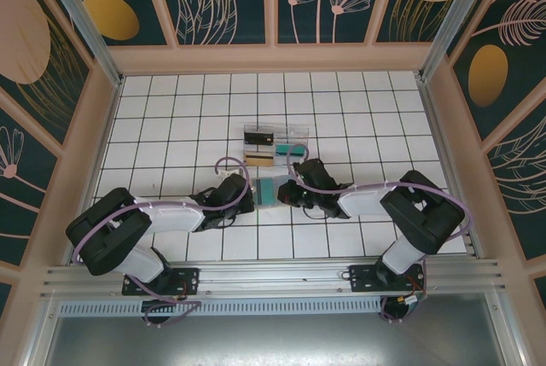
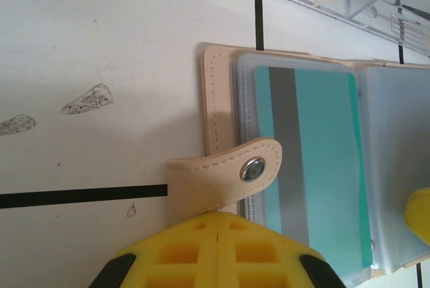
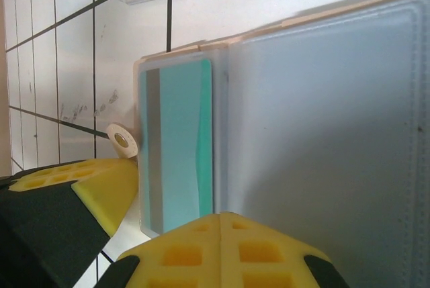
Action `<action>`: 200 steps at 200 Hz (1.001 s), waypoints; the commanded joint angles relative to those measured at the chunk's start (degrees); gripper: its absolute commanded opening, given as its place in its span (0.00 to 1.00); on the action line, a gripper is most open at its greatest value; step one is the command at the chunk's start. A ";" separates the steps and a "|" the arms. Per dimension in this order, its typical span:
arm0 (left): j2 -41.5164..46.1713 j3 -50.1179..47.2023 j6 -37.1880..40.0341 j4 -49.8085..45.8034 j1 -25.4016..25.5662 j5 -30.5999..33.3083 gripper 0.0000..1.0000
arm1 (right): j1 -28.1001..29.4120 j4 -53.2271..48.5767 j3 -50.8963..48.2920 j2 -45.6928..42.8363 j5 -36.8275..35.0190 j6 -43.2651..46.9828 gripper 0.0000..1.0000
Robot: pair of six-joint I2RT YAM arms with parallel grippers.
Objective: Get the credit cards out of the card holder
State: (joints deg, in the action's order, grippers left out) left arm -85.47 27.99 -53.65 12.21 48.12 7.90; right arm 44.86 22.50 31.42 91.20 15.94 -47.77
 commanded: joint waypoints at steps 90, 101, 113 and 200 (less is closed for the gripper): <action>-4.27 2.26 1.53 -8.17 0.22 1.50 0.00 | 0.40 -1.19 5.56 3.84 0.32 3.45 0.17; -4.18 2.25 1.51 -8.16 0.19 1.42 0.00 | 0.40 -1.47 5.66 4.23 0.11 3.37 0.17; -4.18 2.26 1.53 -8.08 0.21 1.35 0.00 | 0.40 -2.21 5.76 4.44 -0.52 3.40 0.17; -4.35 1.89 1.43 -7.11 0.14 0.51 0.00 | 0.40 -0.58 6.23 7.42 1.59 2.87 0.17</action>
State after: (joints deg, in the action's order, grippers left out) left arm -87.55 30.87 -53.01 9.80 48.34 8.95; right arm 44.99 20.82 36.62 96.68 16.60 -45.30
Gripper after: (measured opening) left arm 0.056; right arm 0.177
